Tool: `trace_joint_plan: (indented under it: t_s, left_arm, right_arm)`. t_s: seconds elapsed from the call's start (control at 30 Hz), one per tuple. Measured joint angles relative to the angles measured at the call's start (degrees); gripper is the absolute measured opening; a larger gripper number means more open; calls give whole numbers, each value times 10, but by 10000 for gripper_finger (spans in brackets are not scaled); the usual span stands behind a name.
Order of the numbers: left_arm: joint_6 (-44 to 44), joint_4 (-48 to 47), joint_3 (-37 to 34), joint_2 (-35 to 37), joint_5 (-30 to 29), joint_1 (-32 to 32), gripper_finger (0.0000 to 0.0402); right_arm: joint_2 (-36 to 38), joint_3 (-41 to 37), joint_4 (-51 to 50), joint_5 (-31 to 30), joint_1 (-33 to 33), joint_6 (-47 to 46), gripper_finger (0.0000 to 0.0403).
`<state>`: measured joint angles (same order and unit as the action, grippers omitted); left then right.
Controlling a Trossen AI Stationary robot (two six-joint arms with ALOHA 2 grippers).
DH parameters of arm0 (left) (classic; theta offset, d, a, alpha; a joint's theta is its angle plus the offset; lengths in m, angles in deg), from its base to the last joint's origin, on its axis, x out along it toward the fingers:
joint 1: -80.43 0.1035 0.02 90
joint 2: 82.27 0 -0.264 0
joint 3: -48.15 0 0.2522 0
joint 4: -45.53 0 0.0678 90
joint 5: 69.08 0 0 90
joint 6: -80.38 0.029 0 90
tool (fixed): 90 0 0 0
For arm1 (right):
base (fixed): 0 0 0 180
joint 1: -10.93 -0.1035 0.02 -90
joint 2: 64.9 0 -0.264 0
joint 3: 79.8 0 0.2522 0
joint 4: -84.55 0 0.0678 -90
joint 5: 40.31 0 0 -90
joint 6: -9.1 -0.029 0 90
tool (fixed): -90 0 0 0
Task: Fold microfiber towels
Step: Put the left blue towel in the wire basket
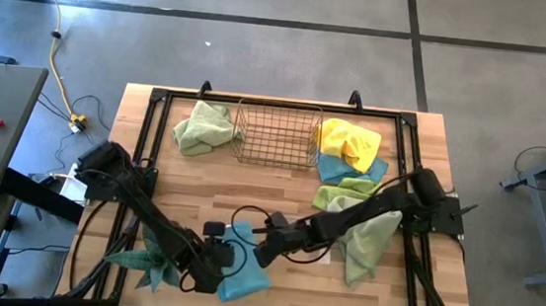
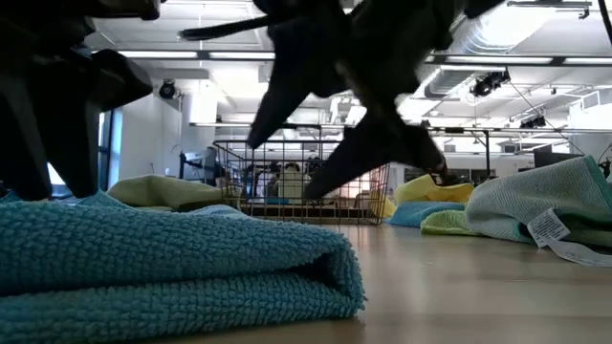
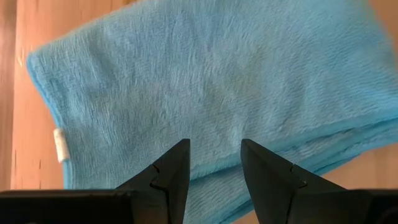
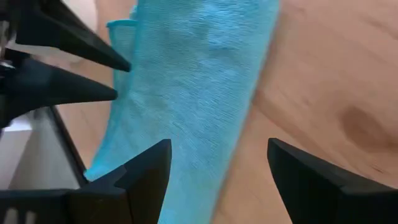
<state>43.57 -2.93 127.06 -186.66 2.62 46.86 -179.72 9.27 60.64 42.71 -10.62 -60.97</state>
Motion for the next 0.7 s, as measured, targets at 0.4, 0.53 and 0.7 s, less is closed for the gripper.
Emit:
trace_joint_plan:
  t_s: [0.4, 0.53, 0.7]
  left_arm:
    - [-22, 9, 0, -19, 7, -2, 133]
    - [-24, 18, 0, -21, 13, 2, 133]
    - [-24, 19, 0, -21, 17, 4, 133]
  right_arm:
    - [-64, -13, 126, 13, 14, -19, 254]
    - [-79, -12, 159, 12, 14, -33, 254]
    - [-92, -13, 215, 13, 10, -32, 241]
